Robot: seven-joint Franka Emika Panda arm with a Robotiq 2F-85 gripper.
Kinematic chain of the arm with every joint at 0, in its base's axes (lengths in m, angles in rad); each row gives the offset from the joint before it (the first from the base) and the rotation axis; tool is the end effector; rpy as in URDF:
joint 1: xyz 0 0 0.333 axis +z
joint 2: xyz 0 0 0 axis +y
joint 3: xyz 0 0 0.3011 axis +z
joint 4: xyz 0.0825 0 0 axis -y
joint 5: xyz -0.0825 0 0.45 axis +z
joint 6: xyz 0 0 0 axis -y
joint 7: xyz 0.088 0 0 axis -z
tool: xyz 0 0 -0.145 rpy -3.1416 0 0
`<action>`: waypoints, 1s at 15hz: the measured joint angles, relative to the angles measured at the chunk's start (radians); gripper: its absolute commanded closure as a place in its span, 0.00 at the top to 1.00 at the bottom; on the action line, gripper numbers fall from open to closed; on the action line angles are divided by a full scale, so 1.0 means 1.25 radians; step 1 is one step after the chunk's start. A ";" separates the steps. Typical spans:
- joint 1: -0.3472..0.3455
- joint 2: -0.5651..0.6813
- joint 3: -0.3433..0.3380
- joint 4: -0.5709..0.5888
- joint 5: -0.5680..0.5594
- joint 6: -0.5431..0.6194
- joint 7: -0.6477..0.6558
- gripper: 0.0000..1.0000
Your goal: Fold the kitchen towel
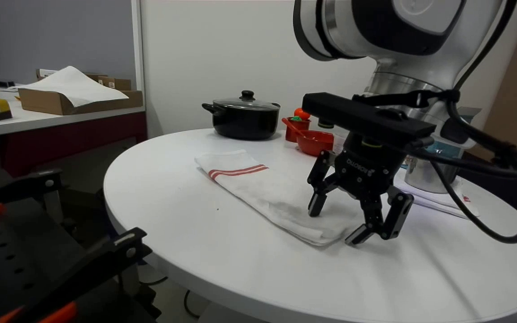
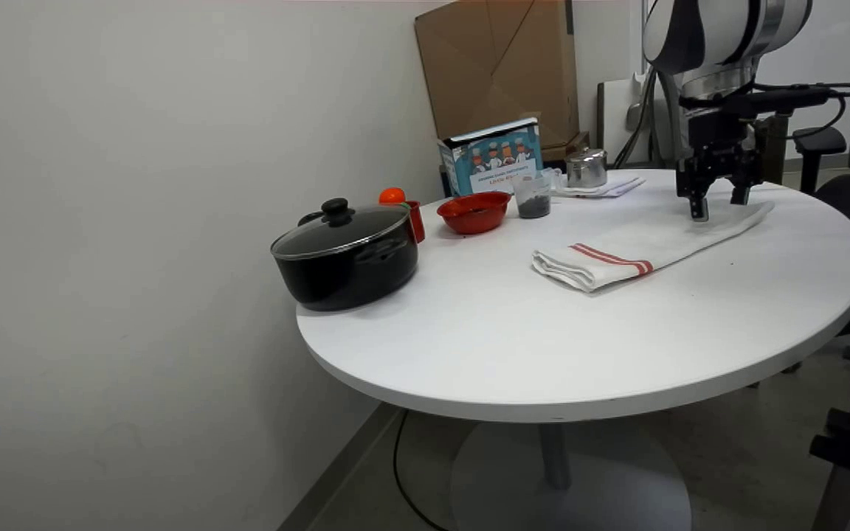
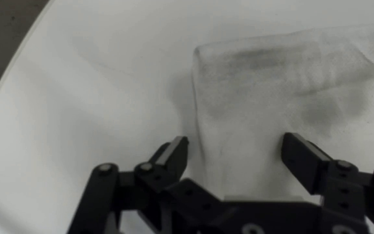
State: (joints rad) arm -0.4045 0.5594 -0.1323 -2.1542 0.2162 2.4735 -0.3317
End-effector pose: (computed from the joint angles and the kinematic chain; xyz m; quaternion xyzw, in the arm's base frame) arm 0.4642 -0.2847 0.0103 -0.9755 0.1870 0.0948 0.0667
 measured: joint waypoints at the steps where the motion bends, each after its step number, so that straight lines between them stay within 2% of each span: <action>1: -0.001 0.000 0.004 0.004 0.000 -0.005 0.000 0.38; 5: -0.001 0.001 0.016 0.013 0.000 -0.018 0.000 0.08; 7: -0.001 0.002 0.019 0.017 0.000 -0.024 0.000 0.02; 9: -0.002 0.002 0.022 0.019 0.000 -0.033 0.000 0.06; 11: -0.003 0.005 0.023 0.021 0.000 -0.040 0.000 0.04; 15: -0.008 0.003 0.029 0.041 0.010 -0.074 0.000 0.06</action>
State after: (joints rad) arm -0.4150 0.5626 -0.0965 -2.1032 0.2290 2.3804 -0.3317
